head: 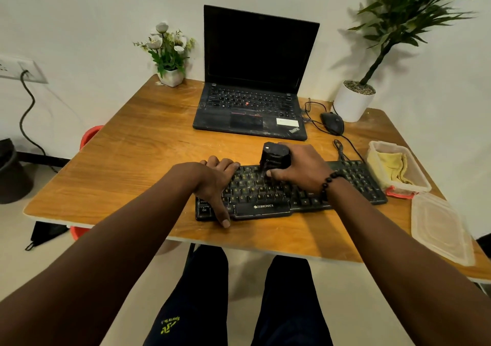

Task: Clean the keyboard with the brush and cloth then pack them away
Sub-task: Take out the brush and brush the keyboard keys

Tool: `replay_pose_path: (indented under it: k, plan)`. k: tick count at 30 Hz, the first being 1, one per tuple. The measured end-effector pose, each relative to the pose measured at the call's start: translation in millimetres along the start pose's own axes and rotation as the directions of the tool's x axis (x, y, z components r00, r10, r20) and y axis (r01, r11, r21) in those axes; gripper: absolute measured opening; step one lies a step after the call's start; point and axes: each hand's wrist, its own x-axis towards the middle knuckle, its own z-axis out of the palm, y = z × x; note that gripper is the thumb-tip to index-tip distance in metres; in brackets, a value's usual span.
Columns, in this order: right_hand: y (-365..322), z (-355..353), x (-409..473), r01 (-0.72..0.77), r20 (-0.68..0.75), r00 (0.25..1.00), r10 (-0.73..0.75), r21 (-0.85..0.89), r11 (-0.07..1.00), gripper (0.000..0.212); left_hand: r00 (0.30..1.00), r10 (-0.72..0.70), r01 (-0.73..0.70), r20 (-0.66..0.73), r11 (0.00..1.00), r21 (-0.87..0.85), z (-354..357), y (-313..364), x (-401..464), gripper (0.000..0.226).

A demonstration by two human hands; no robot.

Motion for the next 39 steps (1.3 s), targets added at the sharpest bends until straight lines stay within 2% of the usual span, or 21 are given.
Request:
replay_pose_path:
  k: [1, 3, 6, 7, 10, 12, 14, 16, 18, 20, 22, 23, 26, 30, 34, 38, 39]
  plan:
    - [-0.6, 0.7, -2.2, 0.001, 0.046, 0.999, -0.003, 0.042, 0.999, 0.049, 1.000, 0.000, 0.000, -0.003, 1.000, 0.003, 0.2, -0.1, -0.4, 0.152]
    - [-1.4, 4.2, -2.8, -0.001, 0.060, 0.998, 0.001, 0.005, 1.000, 0.050, 1.000, -0.002, 0.002, 0.002, 1.000, 0.009, -0.6, -0.3, -0.5, 0.153]
    - [-4.9, 6.2, 5.3, 0.018, -0.064, 0.998, -0.025, -0.107, 0.994, 0.042, 1.000, -0.004, 0.004, 0.002, 1.000, 0.017, -1.2, 0.5, 0.9, 0.153]
    - [-5.1, 6.2, 6.5, 0.015, -0.072, 0.997, -0.021, -0.082, 0.997, 0.043, 1.000, -0.003, 0.003, 0.000, 1.000, 0.022, -1.2, 1.4, 0.8, 0.153]
    - [-3.4, 7.0, 2.8, -0.001, 0.028, 1.000, 0.000, 0.032, 0.999, 0.050, 1.000, -0.004, 0.004, -0.002, 1.000, 0.013, -1.4, 2.1, -0.1, 0.152]
    - [-5.1, 8.7, 3.6, -0.003, 0.022, 1.000, 0.003, -0.016, 1.000, 0.050, 1.000, -0.006, 0.006, 0.003, 1.000, 0.012, -1.8, 1.4, -0.2, 0.152]
    - [-10.0, 8.2, 9.5, 0.012, -0.043, 0.999, -0.015, -0.083, 0.996, 0.046, 1.000, -0.008, 0.008, 0.002, 1.000, 0.015, -2.0, 1.3, 1.2, 0.153]
    - [-11.4, 7.1, 13.7, 0.017, -0.042, 0.999, -0.018, -0.025, 1.000, 0.046, 1.000, -0.007, 0.007, -0.001, 1.000, 0.014, -1.2, 1.3, 2.0, 0.153]
    - [-10.3, 7.1, 12.4, 0.025, 0.039, 0.999, -0.026, 0.024, 0.999, 0.048, 1.000, -0.006, 0.006, -0.006, 1.000, 0.012, -0.4, 1.3, 1.9, 0.153]
    - [-9.4, 10.3, 13.3, 0.027, 0.044, 0.999, -0.025, -0.047, 0.999, 0.048, 1.000, -0.009, 0.010, -0.003, 1.000, 0.011, -0.9, 0.6, 2.1, 0.153]
    - [-12.5, 11.4, 18.2, 0.026, -0.039, 0.999, -0.032, -0.140, 0.990, 0.045, 1.000, -0.014, 0.014, -0.004, 1.000, 0.015, -0.9, 0.8, 3.2, 0.154]
    - [-13.1, 11.3, 20.1, 0.028, -0.054, 0.998, -0.035, -0.132, 0.991, 0.044, 1.000, -0.014, 0.014, -0.003, 1.000, 0.015, -0.7, 1.3, 3.7, 0.154]
    - [-10.8, 11.6, 20.1, 0.045, 0.024, 0.999, -0.045, -0.010, 0.999, 0.050, 1.000, -0.012, 0.012, -0.006, 1.000, 0.011, -0.1, 1.9, 3.2, 0.154]
    - [-11.0, 3.6, 27.2, 0.018, -0.029, 0.999, -0.021, -0.122, 0.992, 0.050, 1.000, -0.009, 0.009, -0.003, 1.000, 0.011, -0.9, 1.3, 1.3, 0.153]
    - [-11.2, -2.2, 26.5, 0.020, 0.117, 0.993, -0.021, 0.010, 1.000, 0.049, 1.000, -0.011, 0.011, 0.000, 1.000, -0.001, 0.4, -0.2, 1.7, 0.153]
    - [-17.8, 3.2, 31.7, 0.065, -0.001, 0.998, -0.067, -0.245, 0.967, 0.044, 1.000, -0.021, 0.021, 0.007, 1.000, 0.010, -1.6, 1.7, 1.6, 0.154]
    - [-20.7, 2.6, 32.7, 0.072, -0.009, 0.997, -0.076, -0.249, 0.966, 0.043, 1.000, -0.022, 0.022, 0.006, 1.000, 0.008, -1.6, 2.4, 1.1, 0.154]
